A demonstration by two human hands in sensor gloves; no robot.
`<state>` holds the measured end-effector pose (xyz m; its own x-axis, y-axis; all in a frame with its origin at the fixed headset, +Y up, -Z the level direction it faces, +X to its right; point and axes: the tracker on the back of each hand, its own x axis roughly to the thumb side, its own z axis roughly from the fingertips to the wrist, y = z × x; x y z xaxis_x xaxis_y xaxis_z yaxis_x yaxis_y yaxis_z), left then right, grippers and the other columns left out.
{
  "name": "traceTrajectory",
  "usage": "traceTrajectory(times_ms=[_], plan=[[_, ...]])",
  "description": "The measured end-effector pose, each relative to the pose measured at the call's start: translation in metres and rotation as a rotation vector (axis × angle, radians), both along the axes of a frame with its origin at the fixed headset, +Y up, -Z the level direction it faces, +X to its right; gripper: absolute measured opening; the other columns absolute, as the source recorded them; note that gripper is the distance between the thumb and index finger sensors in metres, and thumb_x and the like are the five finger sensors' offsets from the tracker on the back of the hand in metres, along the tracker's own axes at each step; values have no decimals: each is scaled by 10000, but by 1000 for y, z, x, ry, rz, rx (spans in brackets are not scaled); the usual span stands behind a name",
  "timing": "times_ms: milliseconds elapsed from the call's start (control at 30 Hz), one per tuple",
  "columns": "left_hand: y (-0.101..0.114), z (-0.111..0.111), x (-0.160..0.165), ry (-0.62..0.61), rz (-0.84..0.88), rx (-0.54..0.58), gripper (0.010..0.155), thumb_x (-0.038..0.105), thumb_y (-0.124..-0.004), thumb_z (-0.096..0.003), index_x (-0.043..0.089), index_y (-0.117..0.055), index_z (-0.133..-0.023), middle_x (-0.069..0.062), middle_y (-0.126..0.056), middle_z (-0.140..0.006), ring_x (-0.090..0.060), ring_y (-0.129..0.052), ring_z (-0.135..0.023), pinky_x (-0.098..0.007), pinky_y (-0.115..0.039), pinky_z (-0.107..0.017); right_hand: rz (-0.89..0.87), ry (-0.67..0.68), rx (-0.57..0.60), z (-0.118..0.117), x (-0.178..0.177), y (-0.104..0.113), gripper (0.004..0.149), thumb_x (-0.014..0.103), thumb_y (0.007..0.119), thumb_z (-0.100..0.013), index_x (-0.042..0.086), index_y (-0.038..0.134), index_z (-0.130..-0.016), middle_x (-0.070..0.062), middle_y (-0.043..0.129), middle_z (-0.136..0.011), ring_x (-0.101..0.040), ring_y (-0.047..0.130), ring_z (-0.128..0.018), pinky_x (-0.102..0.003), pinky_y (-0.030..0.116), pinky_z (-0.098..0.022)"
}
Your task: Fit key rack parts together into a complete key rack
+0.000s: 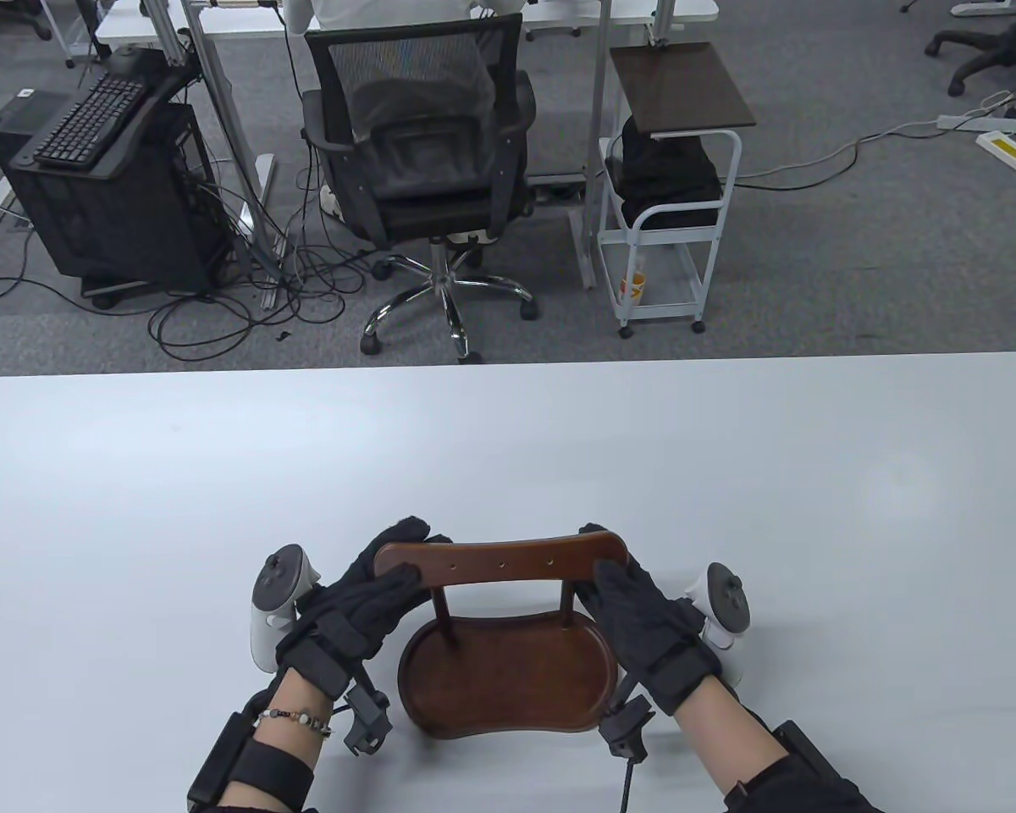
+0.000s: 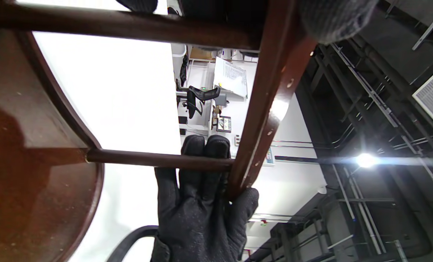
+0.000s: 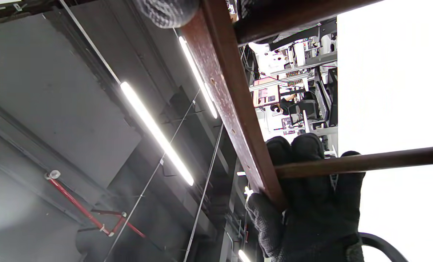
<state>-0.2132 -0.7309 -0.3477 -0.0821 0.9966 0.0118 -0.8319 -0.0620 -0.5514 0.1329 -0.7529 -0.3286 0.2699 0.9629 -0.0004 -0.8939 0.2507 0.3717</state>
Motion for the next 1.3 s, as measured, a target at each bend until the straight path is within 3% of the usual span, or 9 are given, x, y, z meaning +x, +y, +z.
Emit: traceTrajectory(times_ms=[133,267,467,700,767,933,1133,1300], plan=[[1,10,-13,55,-109,28,804,555,-716,-560,283,-273,-1173,-7,-438,-1286,-354,-430,-1203,-662,-370,-815,53,-28,-3,7,9,-3,770,455,647,-596,37,270,-1121,-148,521,-1172,-428,417,-1057,-587,317,-709],[-1,27,-34,96,-79,15,842,580,-711,-558,262,-240,-1178,-49,-328,-1303,-393,-366,-1203,-680,-350,-806,110,-59,8,19,26,-1,793,452,693,-580,33,288,-1118,-165,527,-1167,-447,422,-1049,-595,320,-704],[11,45,-63,223,-130,70,804,568,-684,-575,228,-274,-1177,-80,-367,-1287,-411,-414,-1180,-686,-385,-785,271,-130,58,32,55,7,776,408,728,-568,30,329,-1115,-199,541,-1157,-477,434,-1038,-609,317,-704],[18,59,-70,417,-282,119,636,491,-588,-607,206,-415,-1149,-110,-534,-1228,-423,-570,-1108,-671,-457,-755,422,-303,50,45,87,12,675,347,707,-577,20,437,-1102,-242,606,-1119,-518,494,-1001,-643,365,-692],[17,62,-69,492,-369,134,601,467,-579,-604,189,-479,-1128,-131,-599,-1193,-431,-628,-1071,-669,-481,-742,521,-364,60,45,92,14,636,337,693,-581,14,493,-1091,-253,641,-1100,-532,535,-979,-657,415,-679],[18,65,-62,532,-746,237,610,463,-565,-607,160,-477,-1129,-155,-587,-1193,-449,-609,-1069,-671,-476,-732,861,-369,104,47,92,14,614,346,679,-588,13,541,-1085,-265,658,-1093,-542,550,-969,-665,437,-669],[15,66,-53,515,-1092,315,671,484,-547,-607,135,-377,-1155,-175,-420,-1242,-470,-437,-1113,-679,-402,-740,1253,-371,243,52,81,17,620,364,671,-591,17,546,-1090,-262,646,-1106,-539,533,-982,-663,417,-681],[8,64,-48,439,-1361,416,714,528,-509,-601,148,-295,-1166,-155,-293,-1258,-455,-326,-1131,-683,-350,-746,1541,-339,379,55,68,17,665,411,627,-598,43,455,-1124,-246,540,-1166,-512,411,-1036,-657,305,-704]])
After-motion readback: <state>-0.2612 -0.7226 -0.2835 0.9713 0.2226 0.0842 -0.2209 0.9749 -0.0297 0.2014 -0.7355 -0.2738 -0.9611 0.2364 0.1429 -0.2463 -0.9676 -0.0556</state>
